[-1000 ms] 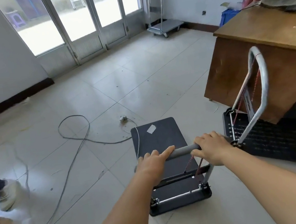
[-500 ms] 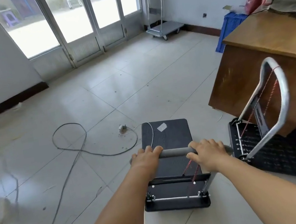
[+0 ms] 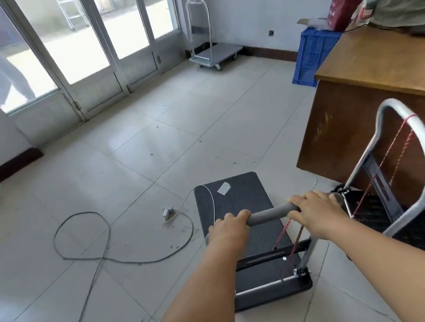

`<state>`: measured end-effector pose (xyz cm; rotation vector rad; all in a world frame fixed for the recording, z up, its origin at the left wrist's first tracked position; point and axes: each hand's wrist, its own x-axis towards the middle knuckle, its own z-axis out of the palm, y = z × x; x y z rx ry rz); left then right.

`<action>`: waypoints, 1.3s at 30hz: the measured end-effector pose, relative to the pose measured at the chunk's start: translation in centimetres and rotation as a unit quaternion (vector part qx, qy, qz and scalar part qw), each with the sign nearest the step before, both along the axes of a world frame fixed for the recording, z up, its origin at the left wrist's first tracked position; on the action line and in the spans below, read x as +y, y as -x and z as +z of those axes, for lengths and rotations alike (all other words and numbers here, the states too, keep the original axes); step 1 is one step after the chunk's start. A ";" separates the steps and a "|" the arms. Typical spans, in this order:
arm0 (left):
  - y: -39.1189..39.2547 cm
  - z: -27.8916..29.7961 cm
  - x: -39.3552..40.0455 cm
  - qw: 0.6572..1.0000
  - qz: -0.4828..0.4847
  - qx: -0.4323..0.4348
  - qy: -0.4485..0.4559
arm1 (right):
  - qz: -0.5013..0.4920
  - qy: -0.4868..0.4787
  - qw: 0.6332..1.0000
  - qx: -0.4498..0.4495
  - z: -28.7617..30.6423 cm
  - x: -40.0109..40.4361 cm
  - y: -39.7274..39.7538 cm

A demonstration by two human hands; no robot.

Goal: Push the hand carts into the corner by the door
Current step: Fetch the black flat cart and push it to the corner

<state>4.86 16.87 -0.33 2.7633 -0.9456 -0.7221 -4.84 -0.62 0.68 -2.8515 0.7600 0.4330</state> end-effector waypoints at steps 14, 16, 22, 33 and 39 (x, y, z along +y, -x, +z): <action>-19.4 0.2 -9.3 0.999 0.044 0.004 0.001 | 0.045 0.004 0.999 -0.019 -0.2 -10.0 -19.8; -22.1 0.1 -10.9 0.999 0.045 0.001 0.005 | 0.047 -0.001 0.999 -0.021 -0.3 -11.8 -22.7; -29.9 -0.1 -14.6 0.999 0.035 -0.003 0.010 | 0.060 0.009 0.998 -0.017 -0.4 -16.1 -30.5; -43.5 0.0 -21.8 1.000 -0.002 -0.009 0.008 | 0.034 0.006 0.999 -0.013 -0.1 -22.9 -43.0; -49.9 -0.4 -27.2 0.999 -0.021 -0.022 0.013 | 0.012 0.003 1.000 -0.016 -0.3 -27.9 -48.7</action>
